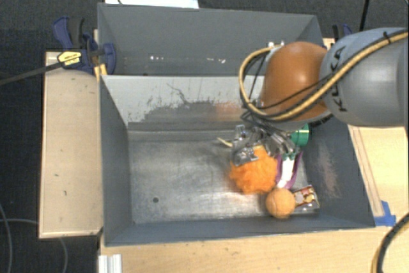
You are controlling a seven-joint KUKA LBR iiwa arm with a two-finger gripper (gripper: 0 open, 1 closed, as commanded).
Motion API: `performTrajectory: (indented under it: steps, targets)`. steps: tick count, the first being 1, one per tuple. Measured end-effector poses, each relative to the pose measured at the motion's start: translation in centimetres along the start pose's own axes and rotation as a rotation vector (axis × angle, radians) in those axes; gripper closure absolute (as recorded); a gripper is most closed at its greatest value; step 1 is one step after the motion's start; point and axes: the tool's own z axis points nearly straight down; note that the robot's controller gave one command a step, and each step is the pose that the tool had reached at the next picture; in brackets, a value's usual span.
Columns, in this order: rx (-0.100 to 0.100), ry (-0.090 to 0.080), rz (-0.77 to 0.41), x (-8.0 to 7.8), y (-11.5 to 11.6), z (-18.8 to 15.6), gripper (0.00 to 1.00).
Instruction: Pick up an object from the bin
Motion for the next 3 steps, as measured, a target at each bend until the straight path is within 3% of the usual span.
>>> performTrajectory:
  steps: [1, 2, 3]
  targets:
    - [0.0, -0.001, -0.049, 0.7, -1.2, -1.9, 1.0]
    - [0.0, 0.0, -0.074, 5.6, -3.1, -4.8, 1.0]
    - [0.002, -0.002, -0.078, 8.0, -3.8, -5.8, 1.0]
